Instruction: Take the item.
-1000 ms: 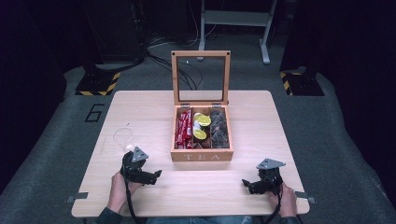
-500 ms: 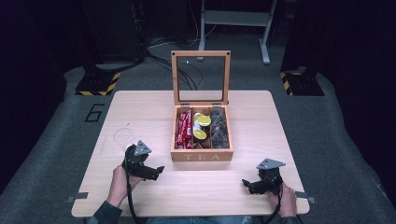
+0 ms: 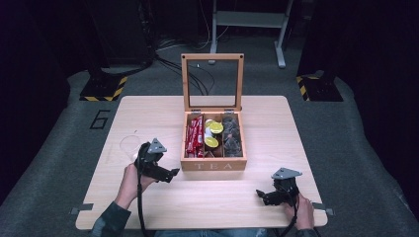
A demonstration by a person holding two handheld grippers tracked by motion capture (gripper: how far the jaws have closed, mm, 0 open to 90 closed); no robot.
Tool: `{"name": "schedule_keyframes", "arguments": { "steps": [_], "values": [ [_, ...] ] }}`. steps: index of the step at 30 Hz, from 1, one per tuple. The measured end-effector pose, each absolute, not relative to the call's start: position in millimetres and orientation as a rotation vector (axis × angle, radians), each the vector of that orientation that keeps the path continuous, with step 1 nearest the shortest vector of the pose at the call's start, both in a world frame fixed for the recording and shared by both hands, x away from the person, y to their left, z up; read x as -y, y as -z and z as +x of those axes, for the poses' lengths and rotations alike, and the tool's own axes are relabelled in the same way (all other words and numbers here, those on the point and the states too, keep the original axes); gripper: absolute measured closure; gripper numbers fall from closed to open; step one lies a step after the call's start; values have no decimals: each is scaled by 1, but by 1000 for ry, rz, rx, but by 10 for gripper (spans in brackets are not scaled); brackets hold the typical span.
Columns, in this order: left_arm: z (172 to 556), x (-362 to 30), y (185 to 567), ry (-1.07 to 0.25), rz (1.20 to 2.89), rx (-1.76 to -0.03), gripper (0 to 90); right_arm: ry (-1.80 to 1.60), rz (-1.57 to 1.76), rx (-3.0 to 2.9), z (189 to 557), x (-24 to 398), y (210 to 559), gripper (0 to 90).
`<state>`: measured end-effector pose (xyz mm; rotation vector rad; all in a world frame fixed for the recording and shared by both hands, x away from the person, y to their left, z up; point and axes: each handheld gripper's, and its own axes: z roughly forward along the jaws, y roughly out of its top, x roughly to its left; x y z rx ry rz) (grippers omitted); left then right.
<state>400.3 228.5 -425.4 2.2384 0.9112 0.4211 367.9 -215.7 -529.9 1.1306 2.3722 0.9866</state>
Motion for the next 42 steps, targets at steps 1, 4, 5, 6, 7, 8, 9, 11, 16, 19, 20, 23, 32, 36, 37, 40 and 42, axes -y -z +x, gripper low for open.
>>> {"name": "schedule_keyframes", "arguments": {
  "steps": [1,4,5,6,7,8,9,11,16,19,20,23,32,36,37,40,42],
  "values": [
    [402,-228,424,-409,2244,-904,8,-987,1132,-2372,368,216,530,0],
    [407,-221,421,-409,2246,-892,9,-987,1132,-2367,368,216,530,0],
    [409,-220,420,-408,2243,-889,9,-987,1131,-2373,368,216,530,0],
    [411,-218,419,-401,2249,-882,9,-990,1131,-2369,368,216,530,0],
    [413,-216,417,-391,2252,-878,9,-988,1131,-2371,368,216,530,0],
    [415,-215,417,-404,2248,-875,9,-985,1133,-2371,368,216,530,0],
    [416,-213,415,-398,2254,-868,9,-988,1131,-2373,368,216,530,0],
    [418,-210,413,-398,2256,-860,9,-988,1131,-2370,368,216,530,0],
    [424,-202,407,-397,2261,-836,12,-988,1131,-2369,368,216,530,0],
    [428,-197,404,-388,2268,-823,12,-986,1132,-2372,368,216,530,0],
    [429,-196,403,-380,2268,-823,13,-988,1131,-2370,368,216,530,0],
    [432,-191,400,-391,2274,-805,15,-987,1132,-2372,368,216,530,0],
    [447,-173,387,-345,2281,-751,18,-992,1136,-2360,368,215,530,0],
    [460,-155,382,-326,2290,-721,19,-986,1132,-2368,368,216,530,0],
    [460,-155,382,-326,2290,-721,19,-986,1132,-2368,368,216,530,0],
    [466,-146,381,-310,2295,-714,17,-987,1133,-2366,368,215,530,0],
    [471,-140,381,-306,2302,-705,16,-987,1134,-2366,368,215,530,0]
  ]
}}
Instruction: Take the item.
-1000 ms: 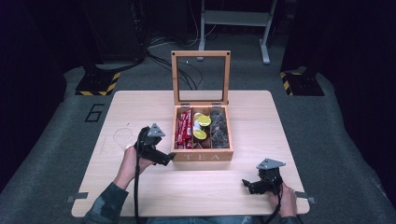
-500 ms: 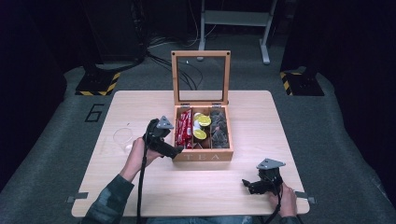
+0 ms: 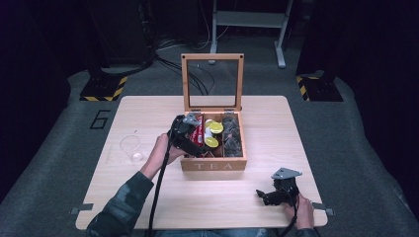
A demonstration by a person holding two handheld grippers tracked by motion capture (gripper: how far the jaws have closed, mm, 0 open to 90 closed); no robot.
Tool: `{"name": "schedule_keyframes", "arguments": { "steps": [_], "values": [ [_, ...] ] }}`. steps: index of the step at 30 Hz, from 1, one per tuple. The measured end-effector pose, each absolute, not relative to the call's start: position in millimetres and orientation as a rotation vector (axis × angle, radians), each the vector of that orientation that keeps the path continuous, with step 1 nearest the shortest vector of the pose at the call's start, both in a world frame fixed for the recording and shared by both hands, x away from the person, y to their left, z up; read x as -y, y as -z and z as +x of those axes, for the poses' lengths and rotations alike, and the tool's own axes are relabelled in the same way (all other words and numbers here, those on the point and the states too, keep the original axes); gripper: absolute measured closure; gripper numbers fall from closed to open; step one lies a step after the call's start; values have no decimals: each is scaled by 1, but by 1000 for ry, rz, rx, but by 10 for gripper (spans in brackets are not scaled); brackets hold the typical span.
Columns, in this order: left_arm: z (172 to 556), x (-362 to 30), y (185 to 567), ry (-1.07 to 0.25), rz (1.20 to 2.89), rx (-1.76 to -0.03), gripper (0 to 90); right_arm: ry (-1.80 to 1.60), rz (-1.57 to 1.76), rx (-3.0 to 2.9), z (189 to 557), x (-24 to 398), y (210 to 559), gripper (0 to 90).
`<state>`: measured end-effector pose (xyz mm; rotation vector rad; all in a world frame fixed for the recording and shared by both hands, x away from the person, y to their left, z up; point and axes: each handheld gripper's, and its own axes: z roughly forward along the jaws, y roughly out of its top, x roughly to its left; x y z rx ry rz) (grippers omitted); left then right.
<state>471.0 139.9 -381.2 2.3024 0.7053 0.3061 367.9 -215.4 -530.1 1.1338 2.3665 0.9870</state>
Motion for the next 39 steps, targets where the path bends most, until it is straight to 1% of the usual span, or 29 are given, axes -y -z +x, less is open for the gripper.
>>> {"name": "schedule_keyframes", "arguments": {
  "steps": [11,14,17,23,27,29,36,39],
  "values": [
    [493,-88,387,-273,2327,-645,24,-988,1132,-2363,368,215,530,0],
    [500,-71,393,-241,2343,-636,41,-991,1131,-2361,368,215,530,0],
    [506,-58,399,-241,2380,-621,48,-990,1130,-2363,368,216,530,0],
    [514,-40,416,-225,2430,-625,79,-990,1128,-2366,368,216,530,0],
    [515,-32,422,-249,2456,-621,197,-993,1133,-2362,368,216,530,0],
    [516,-28,425,-256,2481,-616,301,-991,1130,-2364,368,216,530,0],
    [519,-19,437,-283,2527,-656,457,-1002,1136,-2365,368,216,530,0],
    [520,-17,439,-300,2557,-663,542,-1003,1138,-2365,368,215,530,0]
  ]
}}
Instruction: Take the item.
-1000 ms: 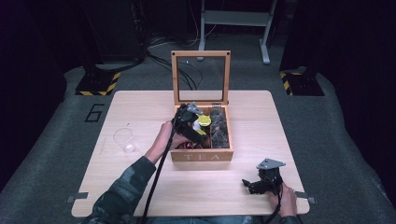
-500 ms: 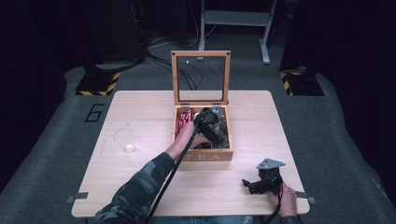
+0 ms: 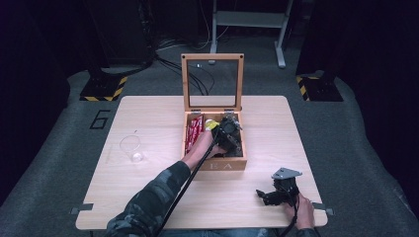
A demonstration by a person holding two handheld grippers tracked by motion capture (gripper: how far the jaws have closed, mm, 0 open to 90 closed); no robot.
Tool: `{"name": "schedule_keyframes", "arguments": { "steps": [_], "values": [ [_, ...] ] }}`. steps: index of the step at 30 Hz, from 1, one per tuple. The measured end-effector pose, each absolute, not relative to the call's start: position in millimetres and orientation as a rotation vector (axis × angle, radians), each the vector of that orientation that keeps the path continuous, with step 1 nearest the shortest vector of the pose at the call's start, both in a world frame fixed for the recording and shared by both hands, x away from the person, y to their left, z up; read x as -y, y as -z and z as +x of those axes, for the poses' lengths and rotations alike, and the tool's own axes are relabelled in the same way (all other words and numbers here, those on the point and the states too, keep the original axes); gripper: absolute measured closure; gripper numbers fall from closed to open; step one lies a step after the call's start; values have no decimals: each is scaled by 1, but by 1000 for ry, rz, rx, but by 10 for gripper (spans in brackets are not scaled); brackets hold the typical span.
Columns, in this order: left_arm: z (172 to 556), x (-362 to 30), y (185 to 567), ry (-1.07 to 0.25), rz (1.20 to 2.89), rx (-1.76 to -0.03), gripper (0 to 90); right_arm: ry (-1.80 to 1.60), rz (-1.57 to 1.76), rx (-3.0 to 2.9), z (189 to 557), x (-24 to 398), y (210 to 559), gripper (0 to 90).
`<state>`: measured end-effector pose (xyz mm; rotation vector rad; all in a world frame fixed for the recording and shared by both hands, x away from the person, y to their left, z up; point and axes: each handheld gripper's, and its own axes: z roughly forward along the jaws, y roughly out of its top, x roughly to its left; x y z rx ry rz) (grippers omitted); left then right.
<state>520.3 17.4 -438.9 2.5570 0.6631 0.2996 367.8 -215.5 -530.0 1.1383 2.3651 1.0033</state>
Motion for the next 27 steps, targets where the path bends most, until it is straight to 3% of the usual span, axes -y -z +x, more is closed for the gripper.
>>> {"name": "schedule_keyframes", "arguments": {
  "steps": [6,7,10,12,27],
  "values": [
    [520,-17,441,-293,2564,-675,678,-1004,1134,-2364,368,216,530,0],
    [520,-18,440,-290,2557,-670,738,-1004,1134,-2364,368,216,530,0],
    [518,-18,437,-282,2548,-657,759,-1003,1138,-2365,368,216,530,0],
    [517,-18,437,-280,2532,-658,823,-1004,1138,-2364,368,215,530,0],
    [515,-27,433,-283,2488,-622,888,-1004,1141,-2364,368,215,530,0]
  ]
}}
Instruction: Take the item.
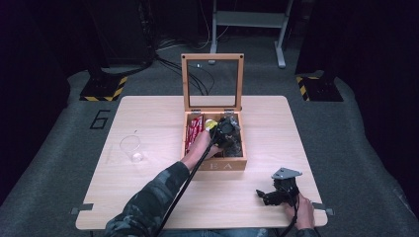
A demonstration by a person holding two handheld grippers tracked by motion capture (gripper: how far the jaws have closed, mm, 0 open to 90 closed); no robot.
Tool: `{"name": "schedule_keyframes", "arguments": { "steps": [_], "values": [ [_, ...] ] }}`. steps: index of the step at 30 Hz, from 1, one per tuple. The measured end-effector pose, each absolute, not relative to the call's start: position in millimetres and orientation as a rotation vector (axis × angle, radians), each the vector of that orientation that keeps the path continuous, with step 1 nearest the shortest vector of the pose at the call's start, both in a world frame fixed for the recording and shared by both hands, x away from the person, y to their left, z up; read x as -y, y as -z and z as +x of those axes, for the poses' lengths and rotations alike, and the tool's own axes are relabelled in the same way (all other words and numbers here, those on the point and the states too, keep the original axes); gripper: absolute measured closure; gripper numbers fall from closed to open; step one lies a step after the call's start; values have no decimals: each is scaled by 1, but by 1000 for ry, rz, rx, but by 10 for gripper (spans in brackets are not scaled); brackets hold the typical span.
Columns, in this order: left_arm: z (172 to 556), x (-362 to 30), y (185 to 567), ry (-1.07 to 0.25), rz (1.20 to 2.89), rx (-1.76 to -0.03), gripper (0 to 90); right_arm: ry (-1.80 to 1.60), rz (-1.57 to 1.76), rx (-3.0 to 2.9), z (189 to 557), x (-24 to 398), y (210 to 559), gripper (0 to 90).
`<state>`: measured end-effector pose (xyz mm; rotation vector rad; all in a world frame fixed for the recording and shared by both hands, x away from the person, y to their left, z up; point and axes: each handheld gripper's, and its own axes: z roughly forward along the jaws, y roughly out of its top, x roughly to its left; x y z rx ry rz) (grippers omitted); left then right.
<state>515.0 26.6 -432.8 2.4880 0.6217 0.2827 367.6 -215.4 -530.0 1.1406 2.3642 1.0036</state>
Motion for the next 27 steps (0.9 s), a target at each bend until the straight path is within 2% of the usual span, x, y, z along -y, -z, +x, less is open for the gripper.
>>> {"name": "schedule_keyframes", "arguments": {
  "steps": [27],
  "values": [
    [497,-52,389,-312,2413,-573,893,-990,1128,-2365,368,216,530,0]
  ]
}}
